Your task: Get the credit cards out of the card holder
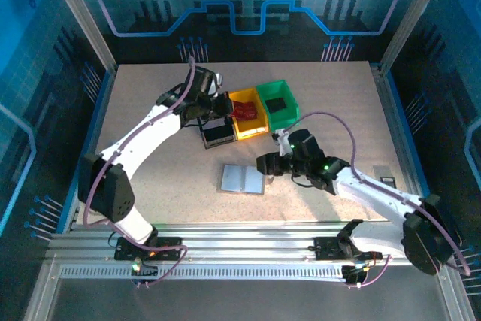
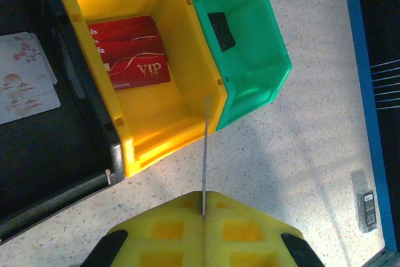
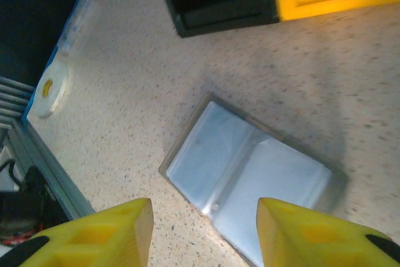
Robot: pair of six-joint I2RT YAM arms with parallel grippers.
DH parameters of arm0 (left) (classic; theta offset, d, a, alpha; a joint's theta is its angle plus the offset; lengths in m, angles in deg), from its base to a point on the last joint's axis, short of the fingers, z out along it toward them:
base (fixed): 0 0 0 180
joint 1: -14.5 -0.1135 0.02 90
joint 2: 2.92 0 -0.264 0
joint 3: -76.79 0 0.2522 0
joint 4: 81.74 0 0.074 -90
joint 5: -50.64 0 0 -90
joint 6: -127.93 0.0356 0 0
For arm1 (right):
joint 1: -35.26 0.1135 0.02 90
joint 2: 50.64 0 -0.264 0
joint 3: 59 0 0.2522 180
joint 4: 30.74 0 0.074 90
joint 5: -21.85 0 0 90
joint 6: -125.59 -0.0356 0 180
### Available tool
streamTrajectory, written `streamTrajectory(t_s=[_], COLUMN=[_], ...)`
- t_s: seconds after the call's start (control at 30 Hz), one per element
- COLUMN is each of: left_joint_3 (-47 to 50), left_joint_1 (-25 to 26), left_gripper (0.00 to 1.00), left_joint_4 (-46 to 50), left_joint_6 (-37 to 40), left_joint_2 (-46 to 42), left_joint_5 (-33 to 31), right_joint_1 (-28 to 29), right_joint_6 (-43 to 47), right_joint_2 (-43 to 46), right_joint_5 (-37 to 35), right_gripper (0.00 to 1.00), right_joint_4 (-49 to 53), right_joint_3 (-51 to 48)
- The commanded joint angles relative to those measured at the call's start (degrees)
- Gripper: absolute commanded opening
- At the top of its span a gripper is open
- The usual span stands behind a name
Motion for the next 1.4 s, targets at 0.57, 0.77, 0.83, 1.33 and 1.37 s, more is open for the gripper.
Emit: streamTrajectory(t_s=[0.57,0.77,0.83,1.33,1.37], left_joint_3=[-15.3,-17.2,-17.3,-20.2,-20.3], left_joint_1=[1.7,3.4,3.5,3.9,4.0], left_gripper=[0.0,0.0,0.0,0.0,0.0], left_joint_4=[3.4,4.2,4.2,2.4,2.3], left_joint_6=[-2.6,-6.1,-8.4,-17.5,-17.6], left_joint_2=[16.6,20.3,21.5,27.5,28.0], left_joint_5=[-4.0,-6.8,-7.6,-9.2,-9.2], right_joint_1=[-7.8,-9.4,-9.9,-10.6,-10.6], right_joint_6=[2.9,3.0,3.2,1.3,1.2], right_joint_2=[16.9,18.2,18.5,20.3,20.4], right_joint_5=[-1.0,0.2,0.9,4.3,4.5], right_gripper=[1.0,1.0,1.0,1.0,1.0], right_joint_4=[12.9,12.8,12.9,10.7,10.5], right_joint_3=[-5.0,-5.8,-6.2,-9.4,-9.5])
